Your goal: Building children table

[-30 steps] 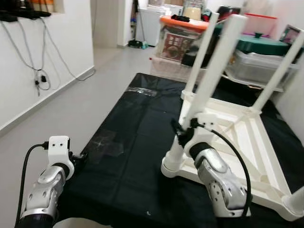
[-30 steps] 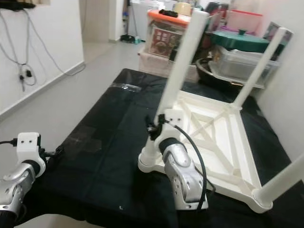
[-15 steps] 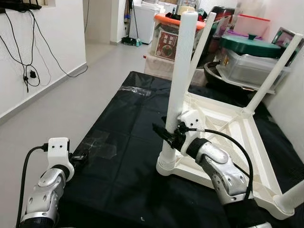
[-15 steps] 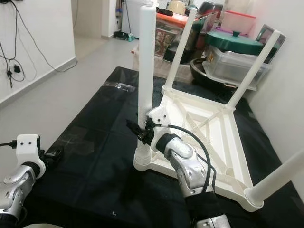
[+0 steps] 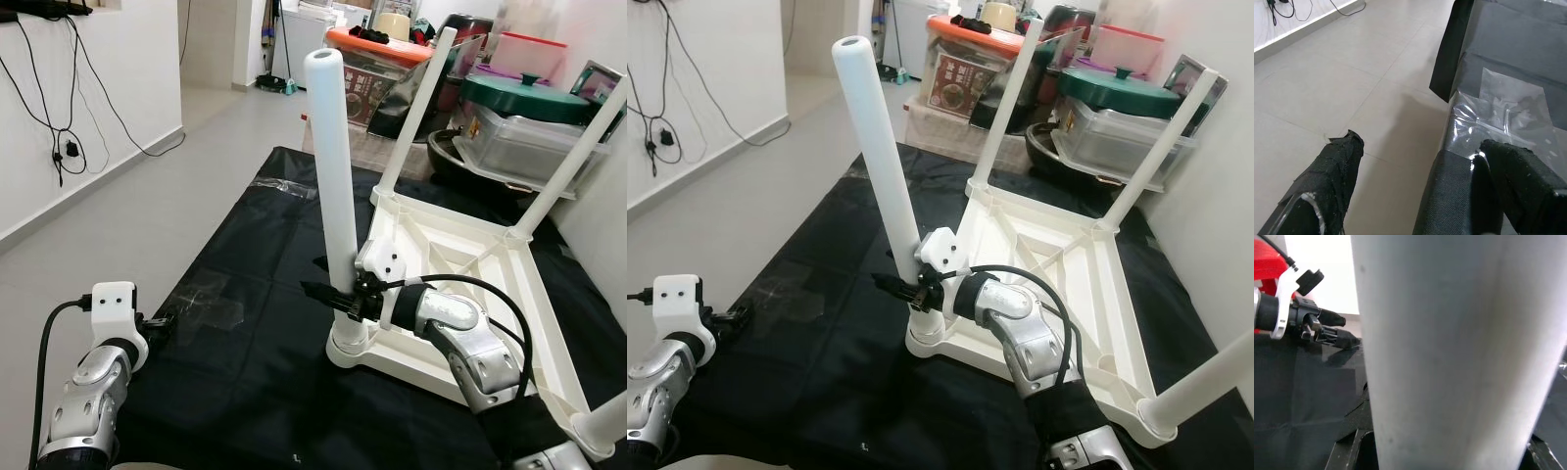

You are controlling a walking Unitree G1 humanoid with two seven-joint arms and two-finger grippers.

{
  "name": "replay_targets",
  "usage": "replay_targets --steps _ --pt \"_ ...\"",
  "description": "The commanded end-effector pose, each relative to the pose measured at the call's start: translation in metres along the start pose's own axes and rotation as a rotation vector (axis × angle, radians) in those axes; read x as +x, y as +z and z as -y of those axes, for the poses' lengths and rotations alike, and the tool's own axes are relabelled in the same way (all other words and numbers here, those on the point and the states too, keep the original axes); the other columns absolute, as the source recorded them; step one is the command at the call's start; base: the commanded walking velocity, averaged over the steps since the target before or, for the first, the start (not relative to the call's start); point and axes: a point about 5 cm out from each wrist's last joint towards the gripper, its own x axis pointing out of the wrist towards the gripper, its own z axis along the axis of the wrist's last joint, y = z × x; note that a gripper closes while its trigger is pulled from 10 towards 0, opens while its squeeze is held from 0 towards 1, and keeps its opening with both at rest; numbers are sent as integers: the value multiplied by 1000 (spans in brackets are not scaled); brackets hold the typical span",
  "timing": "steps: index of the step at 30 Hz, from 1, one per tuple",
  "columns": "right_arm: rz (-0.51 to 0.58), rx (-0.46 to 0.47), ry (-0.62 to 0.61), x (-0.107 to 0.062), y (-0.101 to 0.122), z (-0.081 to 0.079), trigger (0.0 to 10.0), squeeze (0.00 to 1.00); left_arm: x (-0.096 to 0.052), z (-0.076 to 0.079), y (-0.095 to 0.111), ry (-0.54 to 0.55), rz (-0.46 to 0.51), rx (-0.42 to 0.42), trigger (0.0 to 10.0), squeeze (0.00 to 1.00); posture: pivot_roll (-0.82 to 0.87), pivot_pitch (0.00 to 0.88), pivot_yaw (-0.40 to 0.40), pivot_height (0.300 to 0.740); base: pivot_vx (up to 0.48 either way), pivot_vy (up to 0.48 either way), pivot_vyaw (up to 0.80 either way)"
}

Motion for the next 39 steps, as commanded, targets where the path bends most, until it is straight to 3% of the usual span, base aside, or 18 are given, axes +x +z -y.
replay_targets --steps 1,2,3,5,6,7,9,15,18,20,21,26,39 --pt "-149 155 -125 1 -44 -2 0 0 -2 6 -14 -17 -53 -25 10000 0 171 0 -180 740 0 0 0" --pt "-166 204 -315 1 -50 8 0 0 -2 5 -14 -14 -55 -27 10000 0 170 0 -180 740 0 0 0" --pt "-166 204 -315 1 -50 8 0 0 -2 5 -14 -14 -55 -27 10000 0 170 0 -180 740 0 0 0" --pt "-188 311 -577 -5 -61 18 0 0 -3 4 -14 -11 -56 -29 10000 0 168 0 -177 740 0 0 0" --pt "-188 311 -577 -5 -61 18 0 0 -3 4 -14 -11 -56 -29 10000 0 168 0 -177 740 0 0 0" --pt "-188 373 -730 -14 -66 20 0 0 -3 4 -14 -11 -56 -28 10000 0 166 0 -170 740 0 0 0" --pt "-179 433 -881 -26 -72 18 0 0 -3 4 -14 -12 -58 -28 10000 0 162 0 -162 740 0 0 0" --pt "-139 438 -994 -39 -67 3 0 0 1 4 -13 -21 -62 -21 10000 0 140 0 -136 740 0 0 0" --pt "-126 425 -1029 -43 -64 2 0 0 2 5 -12 -24 -62 -19 10000 0 138 0 -135 740 0 0 0" --pt "-128 416 -1186 -56 -60 7 0 0 4 6 -11 -27 -61 -18 10000 0 134 0 -129 740 0 0 0" --pt "-128 416 -1186 -56 -60 7 0 0 4 6 -11 -27 -61 -18 10000 0 134 0 -129 740 0 0 0" --pt "-149 468 -1430 -77 -56 3 0 0 5 6 -10 -28 -62 -18 10000 0 131 0 -119 740 0 0 0" --pt "-120 447 -1516 -93 -46 -2 0 0 12 6 -4 -31 -54 -2 10000 0 118 0 -91 740 0 0 0"
